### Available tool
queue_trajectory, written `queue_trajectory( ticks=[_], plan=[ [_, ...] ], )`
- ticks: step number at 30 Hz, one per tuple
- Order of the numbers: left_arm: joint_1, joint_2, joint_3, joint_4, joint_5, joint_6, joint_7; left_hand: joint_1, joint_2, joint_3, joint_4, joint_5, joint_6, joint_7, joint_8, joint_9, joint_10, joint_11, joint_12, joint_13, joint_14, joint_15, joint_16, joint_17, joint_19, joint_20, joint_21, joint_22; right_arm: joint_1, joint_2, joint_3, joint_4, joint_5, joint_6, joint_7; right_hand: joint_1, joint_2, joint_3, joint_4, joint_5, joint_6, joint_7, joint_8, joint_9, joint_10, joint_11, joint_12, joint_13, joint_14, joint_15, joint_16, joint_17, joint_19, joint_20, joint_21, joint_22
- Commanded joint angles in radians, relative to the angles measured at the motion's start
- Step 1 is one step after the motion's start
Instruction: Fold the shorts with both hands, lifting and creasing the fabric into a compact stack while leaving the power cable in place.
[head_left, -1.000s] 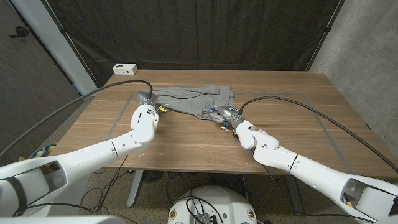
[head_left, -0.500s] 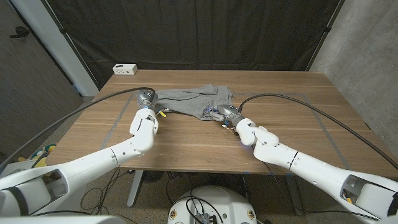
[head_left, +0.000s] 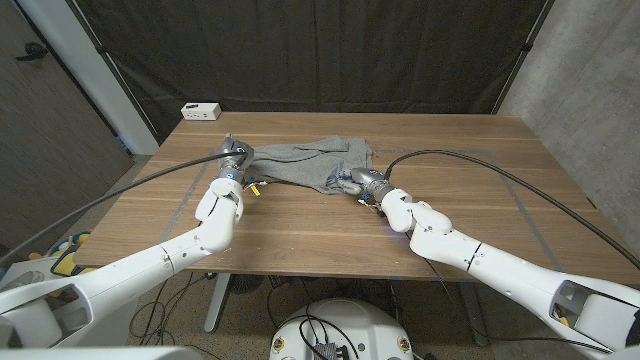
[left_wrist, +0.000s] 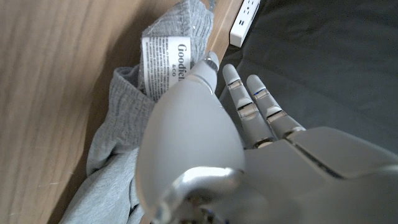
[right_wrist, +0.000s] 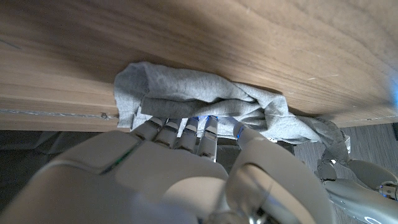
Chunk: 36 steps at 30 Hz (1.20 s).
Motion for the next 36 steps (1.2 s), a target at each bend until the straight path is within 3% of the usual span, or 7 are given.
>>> queue_trajectory(
  ticks=[1,3,8,13,19,26,36],
  plan=[
    [0.043,0.031,-0.077,-0.067,-0.001,-0.082,-0.008,-0.028,-0.028,-0.002,0.014,-0.005,-0.103,-0.015,-0.038,-0.013,-0.033,0.006,-0.012,0.017,-0.02,-0.153,-0.03,-0.006,0.012,-0.009,0.04,0.005,0.0,-0.002,-0.004,-0.003,-0.01,-0.004,0.006,-0.009,-0.003,0.007,0.002,-0.002,0.009,-0.002,-0.004,0.002,0.01,0.004,0.001,0.001,0.01,-0.084,-0.001,0.005,0.029,0.021,0.005,0.002],
    [0.058,0.026,-0.102,-0.095,-0.036,-0.079,-0.026,-0.116,-0.038,0.003,0.037,-0.009,-0.191,-0.044,-0.075,-0.024,-0.113,0.003,-0.051,0.023,-0.048,-0.144,-0.074,-0.025,-0.005,0.006,0.059,0.001,-0.002,-0.001,0.0,0.0,-0.004,0.004,0.002,-0.01,-0.003,0.008,0.002,-0.002,0.01,-0.002,-0.005,0.002,0.008,0.004,-0.001,0.001,0.011,-0.084,-0.002,0.005,0.029,0.022,0.004,0.002],
    [0.081,0.019,-0.166,-0.166,-0.15,-0.087,-0.138,-0.397,-0.051,0.008,0.117,-0.015,-0.314,0.005,-0.134,-0.034,-0.219,0.009,-0.108,0.04,-0.118,-0.127,-0.108,-0.032,-0.102,0.063,0.071,-0.008,0.001,0.002,-0.002,-0.001,-0.012,0.007,-0.001,-0.011,-0.005,0.011,0.002,-0.002,0.008,-0.003,-0.009,0.003,0.007,0.006,-0.003,0.001,0.01,-0.084,-0.005,0.005,0.029,0.021,0.004,0.002],
    [0.089,0.011,-0.219,-0.221,-0.284,-0.082,-0.249,-0.52,-0.056,0.004,0.157,-0.013,-0.371,0.023,-0.166,-0.034,-0.244,0.036,-0.112,0.046,-0.155,-0.114,-0.107,-0.03,-0.154,0.089,0.071,-0.006,-0.003,0.0,0.001,-0.002,-0.015,0.013,-0.01,-0.013,-0.006,0.013,0.003,-0.003,0.005,-0.003,-0.012,0.003,0.008,0.006,-0.004,0.001,0.01,-0.084,-0.006,0.005,0.03,0.021,0.004,0.002],
    [0.064,0.0,-0.199,-0.238,-0.294,-0.049,-0.352,-0.801,-0.181,-0.119,0.263,0.029,-0.328,0.055,-0.165,-0.032,-0.174,0.064,-0.076,0.061,-0.115,-0.106,-0.075,-0.022,-0.18,0.106,0.084,-0.005,-0.004,0.001,0.004,-0.005,-0.01,0.007,-0.002,-0.013,-0.006,0.015,0.002,-0.003,0.003,-0.005,-0.015,0.003,0.008,0.004,-0.006,0.002,0.011,-0.084,-0.007,0.005,0.033,0.021,0.004,0.002],
    [0.0,-0.016,-0.118,-0.225,-0.125,-0.045,-0.554,-0.901,-0.271,-0.201,0.291,0.062,-0.392,0.077,-0.191,-0.026,-0.198,0.076,-0.075,0.08,-0.129,-0.091,-0.081,-0.016,-0.201,0.133,0.08,-0.005,-0.015,-0.001,0.013,0.0,-0.006,0.034,-0.033,-0.014,-0.007,0.019,0.001,-0.004,0.001,-0.006,-0.018,0.003,0.009,0.005,-0.008,0.002,0.011,-0.085,-0.009,0.004,0.035,0.02,0.004,0.002],
    [-0.018,-0.055,-0.095,-0.179,0.029,-0.119,-0.661,-0.885,-0.307,-0.237,0.27,0.092,-0.496,0.07,-0.218,-0.021,-0.273,0.07,-0.096,0.092,-0.175,-0.084,-0.098,-0.016,-0.222,0.146,0.074,-0.006,-0.025,-0.007,0.026,0.0,0.002,0.052,-0.048,-0.015,-0.008,0.024,0.0,-0.004,0.004,-0.005,-0.02,0.003,0.01,0.004,-0.011,0.002,0.017,-0.086,-0.01,0.004,0.038,0.018,0.004,0.002]
  ],
)
